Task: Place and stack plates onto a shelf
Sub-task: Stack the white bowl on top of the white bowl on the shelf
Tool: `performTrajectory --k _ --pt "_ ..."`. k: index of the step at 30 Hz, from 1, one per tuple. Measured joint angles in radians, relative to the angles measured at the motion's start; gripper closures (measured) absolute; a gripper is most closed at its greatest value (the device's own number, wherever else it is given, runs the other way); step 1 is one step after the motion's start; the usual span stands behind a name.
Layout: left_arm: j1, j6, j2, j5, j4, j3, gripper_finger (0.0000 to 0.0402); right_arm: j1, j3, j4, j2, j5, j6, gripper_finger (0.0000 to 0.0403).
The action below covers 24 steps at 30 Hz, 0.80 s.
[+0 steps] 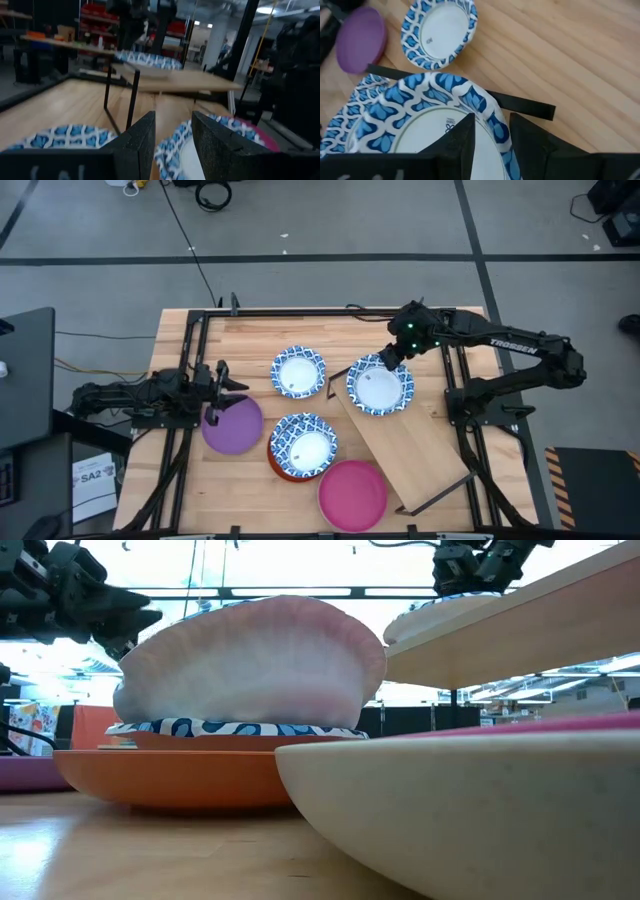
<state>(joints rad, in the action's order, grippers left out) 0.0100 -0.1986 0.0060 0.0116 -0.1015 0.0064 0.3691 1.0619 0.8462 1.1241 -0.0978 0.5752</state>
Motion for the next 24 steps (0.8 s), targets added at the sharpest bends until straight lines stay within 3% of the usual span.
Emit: performTrajectory --k 7,13,24 --pt "-0.015 0.000 0.000 0.000 -0.166 0.000 0.0269 0.035 0.000 0.000 -0.115 0.053 -0.003 0.0275" --pt "-0.090 0.000 0.055 0.000 -0.246 0.007 0.0269 0.062 0.000 0.000 -0.193 0.090 -0.034 0.0275" --pt "-0.280 0.075 0.419 -0.017 -0.245 0.188 0.0269 0.103 0.000 0.002 -0.243 0.090 -0.036 0.0275"
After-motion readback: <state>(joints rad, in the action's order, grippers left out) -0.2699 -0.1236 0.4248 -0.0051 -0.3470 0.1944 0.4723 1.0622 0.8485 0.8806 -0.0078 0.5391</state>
